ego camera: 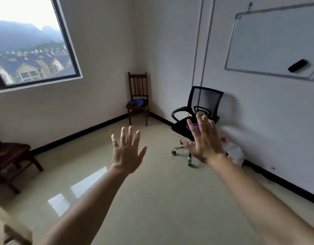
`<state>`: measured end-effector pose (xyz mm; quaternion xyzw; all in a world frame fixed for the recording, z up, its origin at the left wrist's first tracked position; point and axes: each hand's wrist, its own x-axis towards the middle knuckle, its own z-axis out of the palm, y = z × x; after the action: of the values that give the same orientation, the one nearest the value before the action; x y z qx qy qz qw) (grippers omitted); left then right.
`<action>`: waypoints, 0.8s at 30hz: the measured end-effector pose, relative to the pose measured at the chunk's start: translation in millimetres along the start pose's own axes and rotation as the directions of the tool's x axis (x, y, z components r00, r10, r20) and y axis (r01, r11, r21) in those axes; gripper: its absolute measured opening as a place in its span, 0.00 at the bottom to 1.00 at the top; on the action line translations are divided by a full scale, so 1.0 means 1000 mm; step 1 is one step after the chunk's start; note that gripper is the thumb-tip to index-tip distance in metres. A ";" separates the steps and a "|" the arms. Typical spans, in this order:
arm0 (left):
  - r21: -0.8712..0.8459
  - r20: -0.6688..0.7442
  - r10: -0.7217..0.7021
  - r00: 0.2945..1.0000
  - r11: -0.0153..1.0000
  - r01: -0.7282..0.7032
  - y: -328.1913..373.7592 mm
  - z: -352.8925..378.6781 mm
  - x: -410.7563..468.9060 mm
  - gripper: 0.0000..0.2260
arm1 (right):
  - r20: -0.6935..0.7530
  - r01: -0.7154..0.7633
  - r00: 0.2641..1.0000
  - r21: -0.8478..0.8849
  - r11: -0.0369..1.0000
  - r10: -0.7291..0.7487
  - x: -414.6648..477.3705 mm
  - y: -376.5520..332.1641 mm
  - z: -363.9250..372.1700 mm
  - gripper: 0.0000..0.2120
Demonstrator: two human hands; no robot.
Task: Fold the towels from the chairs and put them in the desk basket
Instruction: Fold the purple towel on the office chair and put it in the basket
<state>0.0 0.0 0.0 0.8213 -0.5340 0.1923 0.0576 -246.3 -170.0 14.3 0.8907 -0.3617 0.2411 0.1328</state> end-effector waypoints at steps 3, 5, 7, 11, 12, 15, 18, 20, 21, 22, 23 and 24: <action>0.021 0.064 0.059 0.996 0.998 -0.061 0.027 0.018 0.029 0.33 | 0.053 -0.070 0.996 -0.018 0.997 0.071 0.004 0.029 0.026 0.38; 0.044 0.092 0.136 0.986 0.989 -0.140 0.051 0.047 0.056 0.34 | 0.088 -0.108 0.990 -0.012 0.994 0.108 0.008 0.055 0.056 0.39; 0.049 0.127 0.169 0.977 0.983 -0.176 0.070 0.071 0.088 0.34 | 0.117 -0.123 0.985 -0.022 0.992 0.125 0.021 0.081 0.086 0.40; 0.036 0.212 0.173 0.962 0.982 -0.185 0.122 0.115 0.174 0.33 | 0.213 -0.195 0.958 -0.018 0.981 0.194 0.065 0.147 0.144 0.41; 0.023 0.241 0.178 0.954 0.982 -0.189 0.138 0.123 0.198 0.32 | 0.250 -0.220 0.943 -0.020 0.975 0.218 0.076 0.165 0.156 0.42; -0.047 0.236 0.208 0.949 0.978 -0.203 0.175 0.134 0.253 0.30 | 0.306 -0.224 0.925 -0.034 0.974 0.224 0.110 0.211 0.184 0.41; -0.140 0.253 0.233 0.939 0.969 -0.203 0.204 0.147 0.302 0.29 | 0.368 -0.240 0.899 -0.043 0.970 0.238 0.150 0.250 0.208 0.40; -0.166 0.243 0.249 0.938 0.963 -0.213 0.216 0.160 0.324 0.29 | 0.383 -0.238 0.893 -0.044 0.970 0.236 0.166 0.265 0.226 0.40; -0.171 0.243 0.262 0.934 0.959 -0.224 0.220 0.167 0.335 0.29 | 0.399 -0.235 0.888 -0.036 0.971 0.229 0.173 0.271 0.236 0.40; -0.168 0.251 0.269 0.930 0.958 -0.232 0.224 0.177 0.348 0.30 | 0.415 -0.229 0.882 -0.035 0.973 0.223 0.181 0.277 0.248 0.40; -0.164 0.271 0.270 0.924 0.959 -0.232 0.228 0.190 0.365 0.30 | 0.434 -0.226 0.873 -0.041 0.973 0.221 0.194 0.284 0.263 0.40; -0.163 0.281 0.273 0.920 0.958 -0.235 0.231 0.203 0.379 0.30 | 0.449 -0.221 0.866 -0.053 0.974 0.220 0.203 0.290 0.277 0.40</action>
<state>-21.5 -482.5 -69.4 0.7594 -0.6496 0.0370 0.0018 -233.1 -605.2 -96.4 0.8751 -0.4819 0.0408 0.0164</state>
